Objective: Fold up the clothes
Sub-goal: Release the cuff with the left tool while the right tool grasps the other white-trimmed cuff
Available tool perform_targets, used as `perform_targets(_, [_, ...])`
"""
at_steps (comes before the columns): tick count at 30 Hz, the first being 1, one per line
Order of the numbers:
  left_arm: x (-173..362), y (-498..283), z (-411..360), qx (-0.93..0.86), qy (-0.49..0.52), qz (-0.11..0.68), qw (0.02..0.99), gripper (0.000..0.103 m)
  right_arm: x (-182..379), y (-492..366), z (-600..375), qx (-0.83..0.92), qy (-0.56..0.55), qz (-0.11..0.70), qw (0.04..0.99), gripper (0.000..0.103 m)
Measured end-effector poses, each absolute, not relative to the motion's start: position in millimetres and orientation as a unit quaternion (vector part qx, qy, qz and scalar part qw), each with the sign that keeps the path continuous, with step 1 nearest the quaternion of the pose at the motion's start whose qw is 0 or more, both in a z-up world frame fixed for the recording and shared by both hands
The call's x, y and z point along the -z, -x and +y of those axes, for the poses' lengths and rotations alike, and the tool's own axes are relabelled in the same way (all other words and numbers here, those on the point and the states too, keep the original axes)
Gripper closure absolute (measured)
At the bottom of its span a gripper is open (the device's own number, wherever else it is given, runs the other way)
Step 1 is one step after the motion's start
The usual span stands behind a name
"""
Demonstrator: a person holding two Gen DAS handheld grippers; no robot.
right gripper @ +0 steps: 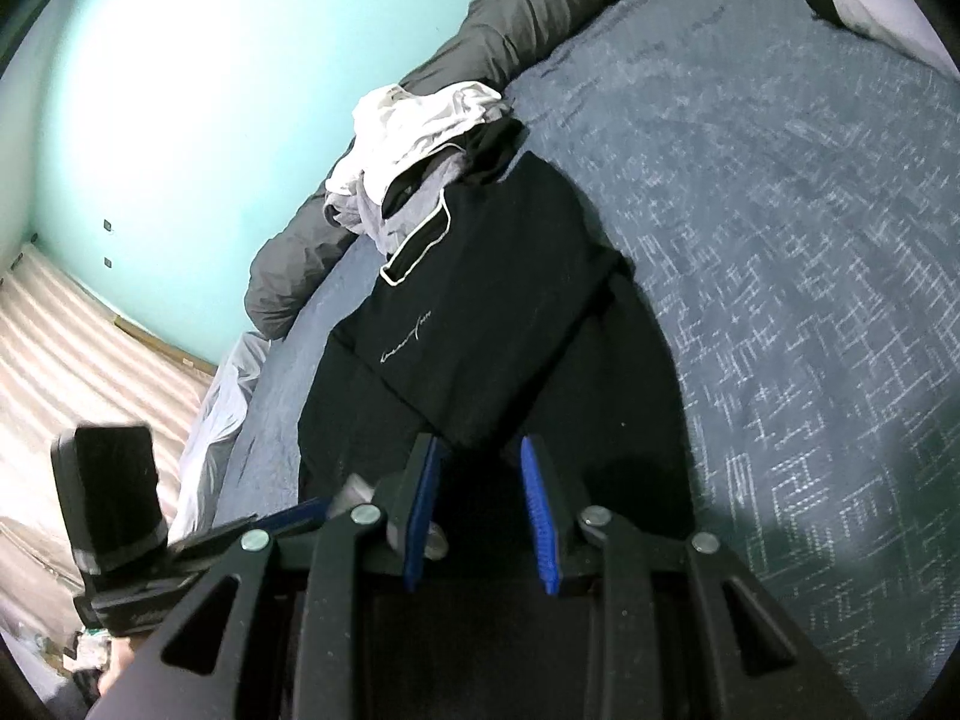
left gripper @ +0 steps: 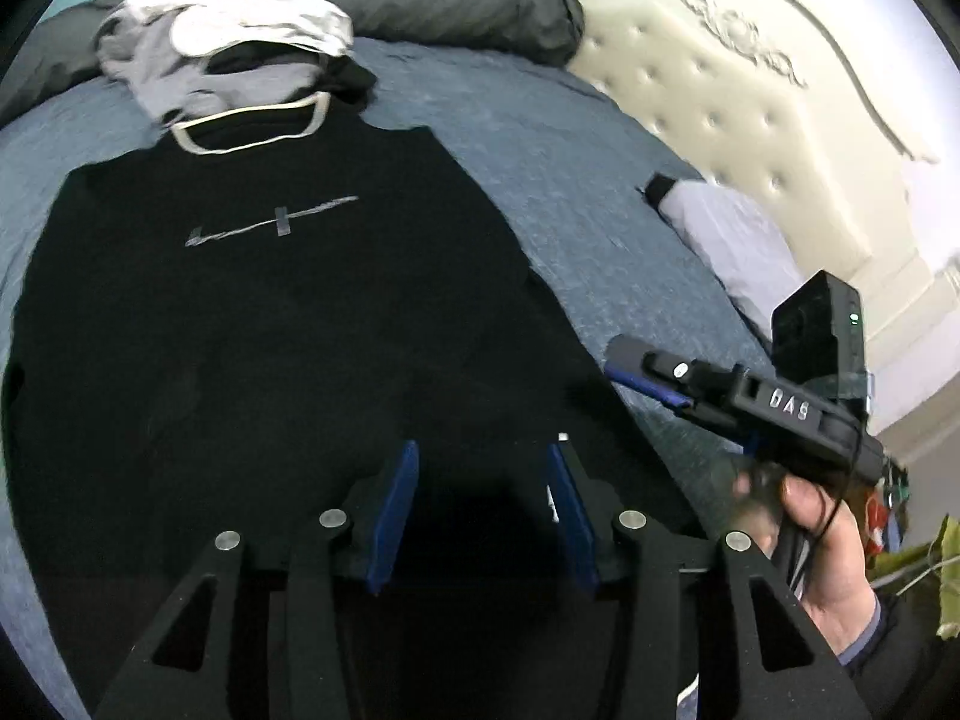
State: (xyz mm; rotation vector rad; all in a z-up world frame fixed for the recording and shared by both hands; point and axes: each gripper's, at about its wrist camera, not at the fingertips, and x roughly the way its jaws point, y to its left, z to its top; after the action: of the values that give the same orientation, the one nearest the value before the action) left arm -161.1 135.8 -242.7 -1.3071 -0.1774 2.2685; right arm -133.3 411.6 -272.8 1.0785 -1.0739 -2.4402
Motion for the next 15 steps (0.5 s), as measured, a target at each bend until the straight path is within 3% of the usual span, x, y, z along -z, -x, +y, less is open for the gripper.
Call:
perform_targets(1, [244,158,127,-0.839,0.478,-0.069,0.248,0.054,274,134,411,0.839,-0.371,-0.374,0.133,0.053])
perform_targets(2, [247,155,115,-0.843,0.477,-0.075,0.239,0.054,274,135,410,0.838,-0.372,-0.375,0.133,0.052])
perform_targets(15, [271,155,-13,-0.868,0.463,-0.151,0.092,0.054,295,149,378,0.821,-0.462,-0.312,0.121,0.051])
